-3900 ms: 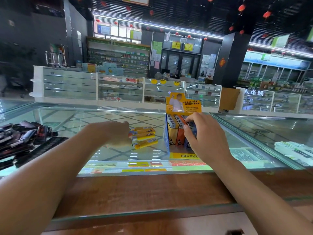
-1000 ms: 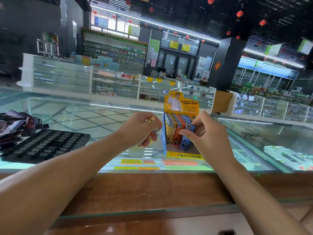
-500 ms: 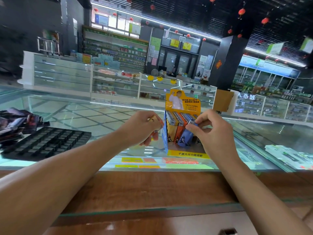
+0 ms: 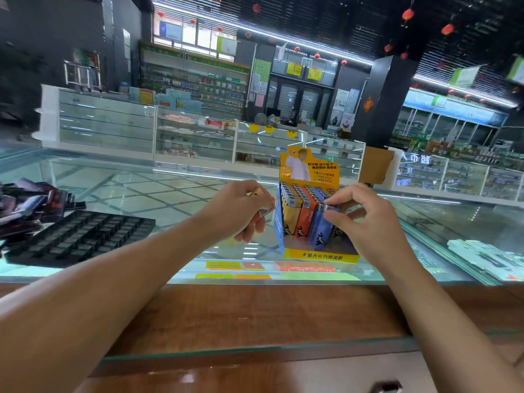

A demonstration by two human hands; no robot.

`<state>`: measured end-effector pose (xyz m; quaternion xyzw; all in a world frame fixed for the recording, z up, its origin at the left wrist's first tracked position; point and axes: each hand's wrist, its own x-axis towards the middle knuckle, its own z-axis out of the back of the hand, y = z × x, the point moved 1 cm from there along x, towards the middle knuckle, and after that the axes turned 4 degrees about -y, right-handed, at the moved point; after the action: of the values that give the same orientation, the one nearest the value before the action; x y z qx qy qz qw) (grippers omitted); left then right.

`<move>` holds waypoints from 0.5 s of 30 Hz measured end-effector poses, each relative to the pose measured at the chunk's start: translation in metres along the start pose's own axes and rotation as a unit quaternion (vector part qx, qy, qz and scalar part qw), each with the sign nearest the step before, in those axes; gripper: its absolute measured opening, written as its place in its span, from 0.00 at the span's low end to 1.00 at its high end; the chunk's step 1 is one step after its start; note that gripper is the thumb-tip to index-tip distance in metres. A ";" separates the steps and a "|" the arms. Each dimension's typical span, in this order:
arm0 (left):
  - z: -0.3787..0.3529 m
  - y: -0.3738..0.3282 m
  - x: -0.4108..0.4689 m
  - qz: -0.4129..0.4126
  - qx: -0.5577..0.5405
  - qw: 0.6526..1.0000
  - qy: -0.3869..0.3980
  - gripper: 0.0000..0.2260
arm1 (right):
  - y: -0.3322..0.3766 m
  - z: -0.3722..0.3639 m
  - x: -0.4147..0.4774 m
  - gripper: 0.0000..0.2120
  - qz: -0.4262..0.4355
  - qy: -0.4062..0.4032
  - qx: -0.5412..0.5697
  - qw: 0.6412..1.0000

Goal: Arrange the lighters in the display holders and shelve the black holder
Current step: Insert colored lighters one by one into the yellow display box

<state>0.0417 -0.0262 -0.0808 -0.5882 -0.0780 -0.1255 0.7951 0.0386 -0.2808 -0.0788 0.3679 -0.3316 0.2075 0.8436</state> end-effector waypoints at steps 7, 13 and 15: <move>0.003 -0.011 -0.001 -0.019 -0.024 1.000 -0.005 0.15 | 0.010 -0.004 -0.005 0.04 0.037 -0.052 -0.014 0.998; -0.003 -0.014 -0.004 -0.015 -0.029 0.999 0.029 0.12 | 0.019 -0.010 -0.010 0.04 0.092 -0.068 -0.022 0.993; -0.004 -0.012 -0.004 -0.005 -0.050 0.998 0.027 0.10 | 0.022 -0.010 -0.010 0.04 0.141 -0.092 -0.065 0.984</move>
<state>0.0338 -0.0333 -0.0722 -0.6236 -0.0525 -0.1490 0.7656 0.0231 -0.2603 -0.0807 0.2796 -0.4689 0.2673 0.7940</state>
